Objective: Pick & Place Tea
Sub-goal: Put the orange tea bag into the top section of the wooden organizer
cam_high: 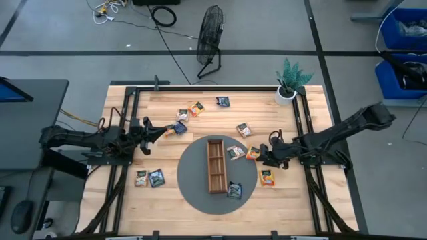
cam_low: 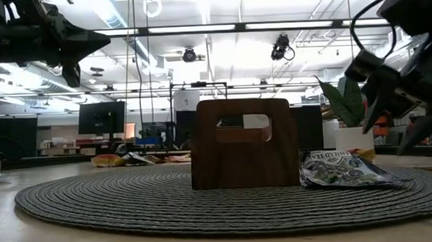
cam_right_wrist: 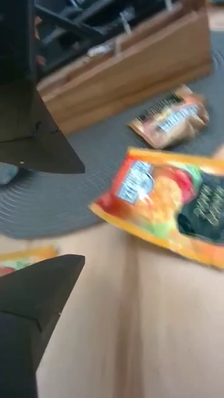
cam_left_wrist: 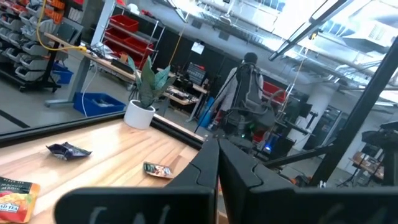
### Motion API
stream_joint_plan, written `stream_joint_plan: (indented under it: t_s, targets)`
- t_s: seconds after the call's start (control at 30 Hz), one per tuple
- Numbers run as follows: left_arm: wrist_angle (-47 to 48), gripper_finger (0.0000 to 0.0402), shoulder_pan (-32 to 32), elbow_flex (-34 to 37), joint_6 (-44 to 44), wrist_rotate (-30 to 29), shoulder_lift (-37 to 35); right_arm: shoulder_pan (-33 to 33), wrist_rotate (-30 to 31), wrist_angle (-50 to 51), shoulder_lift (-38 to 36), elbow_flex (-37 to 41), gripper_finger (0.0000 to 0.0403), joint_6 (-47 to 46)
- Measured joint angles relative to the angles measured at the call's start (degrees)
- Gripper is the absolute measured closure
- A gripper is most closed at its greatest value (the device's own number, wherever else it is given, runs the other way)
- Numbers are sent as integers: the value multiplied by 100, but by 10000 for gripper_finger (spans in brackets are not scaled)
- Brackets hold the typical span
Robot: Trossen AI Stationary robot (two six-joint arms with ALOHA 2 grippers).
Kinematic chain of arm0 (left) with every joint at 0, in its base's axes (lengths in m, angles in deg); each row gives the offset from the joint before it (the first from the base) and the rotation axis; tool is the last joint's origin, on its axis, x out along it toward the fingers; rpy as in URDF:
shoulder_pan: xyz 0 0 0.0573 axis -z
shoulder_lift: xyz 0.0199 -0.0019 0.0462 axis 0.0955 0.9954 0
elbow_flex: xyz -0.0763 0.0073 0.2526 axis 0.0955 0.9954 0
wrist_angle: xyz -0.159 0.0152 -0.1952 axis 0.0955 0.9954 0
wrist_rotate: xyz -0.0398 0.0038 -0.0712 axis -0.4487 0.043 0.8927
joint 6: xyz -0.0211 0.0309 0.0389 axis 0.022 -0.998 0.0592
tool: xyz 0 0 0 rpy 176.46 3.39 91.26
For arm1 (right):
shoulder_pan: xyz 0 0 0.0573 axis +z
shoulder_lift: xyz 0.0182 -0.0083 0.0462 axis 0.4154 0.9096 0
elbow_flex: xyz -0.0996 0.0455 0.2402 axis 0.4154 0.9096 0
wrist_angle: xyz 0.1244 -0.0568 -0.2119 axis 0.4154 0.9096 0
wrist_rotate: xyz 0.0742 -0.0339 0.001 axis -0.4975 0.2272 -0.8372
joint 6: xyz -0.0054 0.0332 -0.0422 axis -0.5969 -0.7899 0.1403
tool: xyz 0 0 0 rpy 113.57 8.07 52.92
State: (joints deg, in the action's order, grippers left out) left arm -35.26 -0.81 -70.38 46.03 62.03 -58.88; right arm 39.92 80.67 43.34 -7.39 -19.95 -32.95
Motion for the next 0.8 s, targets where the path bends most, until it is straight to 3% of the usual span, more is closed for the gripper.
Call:
stream_joint_plan:
  t_s: [0.53, 0.8]
  targets:
    - [-33, 388, 1, 0, 42, -3, -1, -486, -31, -1168, 1121, -13, 174, 90]
    - [-35, 388, 2, 0, 42, -2, -2, -486, -17, -1116, 1136, -9, 238, 70]
